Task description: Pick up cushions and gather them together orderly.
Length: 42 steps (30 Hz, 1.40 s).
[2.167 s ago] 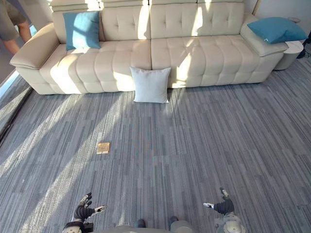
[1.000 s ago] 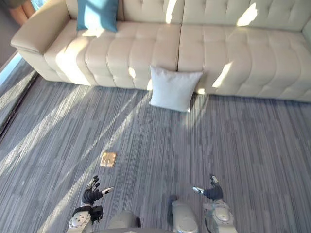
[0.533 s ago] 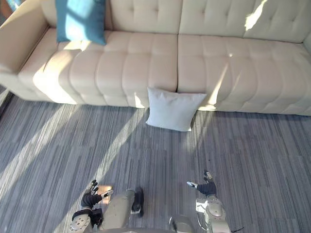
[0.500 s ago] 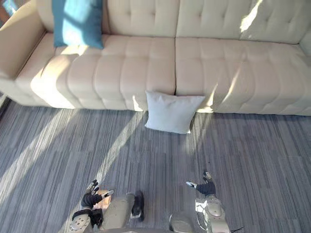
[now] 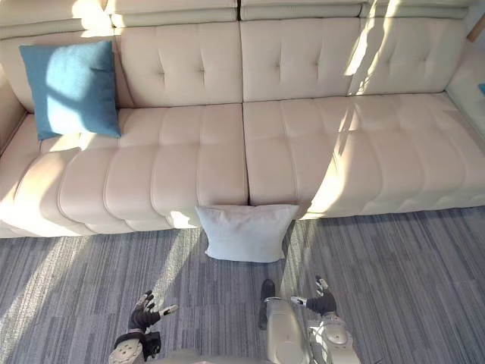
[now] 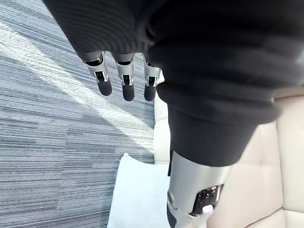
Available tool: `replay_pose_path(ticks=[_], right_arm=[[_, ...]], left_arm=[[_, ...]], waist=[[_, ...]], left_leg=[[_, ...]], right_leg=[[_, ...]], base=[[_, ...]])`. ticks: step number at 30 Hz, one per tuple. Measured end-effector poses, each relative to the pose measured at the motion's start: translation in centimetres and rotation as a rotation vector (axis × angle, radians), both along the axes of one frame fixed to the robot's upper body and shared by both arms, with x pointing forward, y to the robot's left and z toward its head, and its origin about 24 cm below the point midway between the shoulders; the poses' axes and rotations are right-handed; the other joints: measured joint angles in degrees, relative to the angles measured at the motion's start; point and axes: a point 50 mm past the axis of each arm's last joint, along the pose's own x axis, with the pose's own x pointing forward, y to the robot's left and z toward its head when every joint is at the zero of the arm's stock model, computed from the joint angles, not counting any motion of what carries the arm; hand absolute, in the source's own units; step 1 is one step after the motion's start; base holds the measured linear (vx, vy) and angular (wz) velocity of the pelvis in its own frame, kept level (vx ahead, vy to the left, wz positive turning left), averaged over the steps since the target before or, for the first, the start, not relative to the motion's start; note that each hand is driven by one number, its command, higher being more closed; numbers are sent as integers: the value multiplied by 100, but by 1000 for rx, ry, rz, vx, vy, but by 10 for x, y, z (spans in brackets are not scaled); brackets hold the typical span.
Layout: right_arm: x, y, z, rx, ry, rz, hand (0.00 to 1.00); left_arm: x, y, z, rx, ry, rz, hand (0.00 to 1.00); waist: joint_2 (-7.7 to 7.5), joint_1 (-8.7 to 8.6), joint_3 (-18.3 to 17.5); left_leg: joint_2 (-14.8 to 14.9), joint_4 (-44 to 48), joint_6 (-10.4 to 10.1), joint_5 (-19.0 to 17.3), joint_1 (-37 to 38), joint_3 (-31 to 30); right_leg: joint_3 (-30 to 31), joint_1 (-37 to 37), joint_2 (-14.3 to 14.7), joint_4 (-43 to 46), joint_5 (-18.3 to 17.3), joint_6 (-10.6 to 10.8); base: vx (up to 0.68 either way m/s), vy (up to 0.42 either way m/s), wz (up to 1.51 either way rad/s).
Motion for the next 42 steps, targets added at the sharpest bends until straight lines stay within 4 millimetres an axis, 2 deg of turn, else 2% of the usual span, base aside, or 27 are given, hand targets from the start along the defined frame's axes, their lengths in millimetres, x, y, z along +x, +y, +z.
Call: replay_pose_path(ticks=[1, 2, 3, 4, 5, 6, 8, 10, 11, 12, 14, 17, 20, 21, 22, 24, 26, 27, 29, 30, 32, 35, 36, 37, 38, 42], right_arm=[[3, -1, 3, 0, -22, -3, 0], [4, -5, 5, -3, -31, -22, 0], [5, -6, 5, -4, -34, -30, 0], [5, -8, 6, -6, -35, -36, 0], [3, -10, 5, -13, -29, -39, 0], [3, -12, 5, -21, -26, -38, 0], [-2, -5, 1, 0, -8, -43, 0], [-5, -3, -1, 2, -1, -53, 0], [-4, -2, 0, -2, -4, -56, 0], [-1, -2, 1, -4, -10, -55, 0], [18, -3, 10, -16, -67, -66, 0], [48, -3, 31, -15, -179, -86, 0], [82, -9, 63, -6, -342, -131, 0], [88, -10, 69, 1, -372, -147, 0], [102, -14, 83, 7, -428, -178, 0], [116, -17, 98, 9, -484, -196, 0], [144, -17, 132, 11, -596, -204, 0], [150, -17, 140, 12, -624, -205, 0], [178, -16, 187, 34, -766, -218, 0], [184, -15, 200, 43, -802, -225, 0], [204, -11, 247, 58, -926, -220, 0], [217, -3, 284, 96, -1014, -223, 0], [219, -1, 291, 106, -1031, -219, 0], [221, 3, 301, 116, -1056, -209, 100], [223, 8, 308, 127, -1075, -199, 100], [228, 25, 324, 192, -1108, -196, 100]], left_arm=[[3, -4, 1, -10, -11, -6, 0], [7, -5, 2, -10, -19, -10, 0], [8, -5, 2, -9, -22, -9, 0], [7, -5, 2, -9, -19, -8, 0], [6, -5, 2, -11, -16, -7, 0], [5, -5, 1, -11, -14, -7, 0], [5, 1, 2, 10, -10, -10, 0], [12, 3, 4, 17, -29, -14, 0], [15, 4, 6, 22, -39, -15, 0], [18, 5, 7, 26, -47, -14, 0], [37, 13, 18, 67, -103, -3, 0], [67, 25, 37, 111, -201, 19, 0], [106, 36, 69, 147, -353, 54, 0], [115, 37, 76, 145, -385, 66, 0], [135, 38, 95, 140, -469, 89, 0], [155, 36, 115, 133, -548, 106, 0], [181, 33, 151, 109, -682, 124, 0], [188, 32, 161, 106, -717, 130, 0], [213, 24, 205, 93, -859, 128, 0], [217, 22, 214, 90, -887, 131, 0], [231, 11, 245, 65, -980, 116, 0], [242, -6, 274, 44, -1062, 84, 0], [244, -10, 278, 35, -1075, 74, 0], [247, -17, 288, 23, -1101, 56, 100], [250, -27, 298, 13, -1127, 35, 100], [254, -49, 316, -59, -1168, 15, 100]], waist=[[-17, 32, 9], [-10, 113, 10], [0, 127, 13], [23, 123, 25], [78, 121, 8], [172, 123, -21], [37, 172, -27], [-37, 175, 18], [-68, 252, 44], [-74, 258, 73], [-87, 249, 279], [-95, 263, 625], [-99, 270, 924], [-100, 268, 1000], [-101, 263, 1117], [-104, 257, 1265], [-96, 249, 1454], [-97, 252, 1487], [-85, 262, 1739], [-87, 261, 1744], [-83, 263, 1747], [-80, 267, 1749], [-80, 267, 1749], [-80, 264, 1748], [-80, 259, 1748], [-80, 248, 1748]], left_leg=[[-31, -451, 118, -87, -264, 155], [-130, -1039, 151, -105, -498, 165], [-193, -1359, 152, -105, -593, 128], [-304, -2067, 119, -82, -683, 18], [-413, -2864, 13, 93, -640, -174], [-431, -3065, 13, 398, -604, -260], [-611, -3279, 80, 472, -441, -163], [-702, -3281, 164, 414, -487, -45], [-757, -3234, 228, 374, -561, 29], [-777, -3185, 264, 345, -624, 63], [-786, -2735, 399, 258, -1111, 106], [-760, -2325, 490, 182, -1616, 126], [-635, -1623, 548, -162, -2537, 152], [-610, -1483, 561, -196, -2717, 146], [-576, -1159, 572, -272, -3237, 95], [-562, -917, 589, -286, -3712, 64], [-500, -512, 613, -297, -4525, 11], [-484, -401, 614, -297, -4747, -16], [-473, -54, 615, -292, -5465, -106], [-470, 29, 618, -288, -5663, -117], [-455, 311, 640, -256, -6309, -136], [-429, 537, 654, -227, -6793, -161], [-428, 566, 655, -222, -6858, -163], [-421, 608, 651, -211, -6978, -162], [-413, 638, 648, -207, -7087, -162], [-392, 705, 631, -194, -7278, -159]], right_leg=[[24, 223, 1, -210, -3, 4], [79, 327, 2, -326, -23, 28], [98, 360, -3, -360, -43, 48], [115, 417, -11, -383, -87, 113], [173, 401, 21, -369, -152, 200], [224, 403, 59, -352, -192, 242], [385, 411, -86, -283, -319, 413], [441, 309, -208, -137, -419, 520], [511, 150, -262, 19, -494, 567], [549, 56, -278, 106, -532, 594], [609, -422, -306, 450, -589, 631], [706, -916, -342, 793, -643, 671], [716, -1863, -315, 1507, -865, 693], [717, -2041, -310, 1644, -883, 688], [714, -2538, -298, 1939, -928, 696], [711, -3009, -304, 2167, -938, 704], [697, -3774, -282, 2534, -938, 704], [695, -3987, -274, 2635, -939, 702], [685, -4700, -286, 3037, -969, 686], [685, -4908, -290, 3142, -974, 684], [703, -5574, -298, 3469, -974, 684], [703, -6068, -298, 3732, -974, 684], [708, -6140, -298, 3757, -974, 684], [714, -6268, -298, 3810, -972, 684], [713, -6387, -300, 3847, -971, 683], [717, -6606, -296, 3952, -965, 674]], base=[[299, -70, -12], [321, -38, -15], [226, 11, -14], [195, 57, -14], [147, 108, -19], [182, 163, -42], [179, 163, -23], [159, 144, -6], [136, 142, -22], [99, 115, -23], [37, 103, -14], [-43, 91, -12], [-127, 58, -13], [-148, 41, -8], [-150, 42, -5], [-147, 27, -4], [-155, 6, -7], [-107, 3, -3], [-97, -1, 2], [-103, -19, -2], [-95, -29, -6], [-87, -21, -3], [-90, -9, -2], [-75, -2, -2], [-73, 0, -3], [-51, 5, -2]])
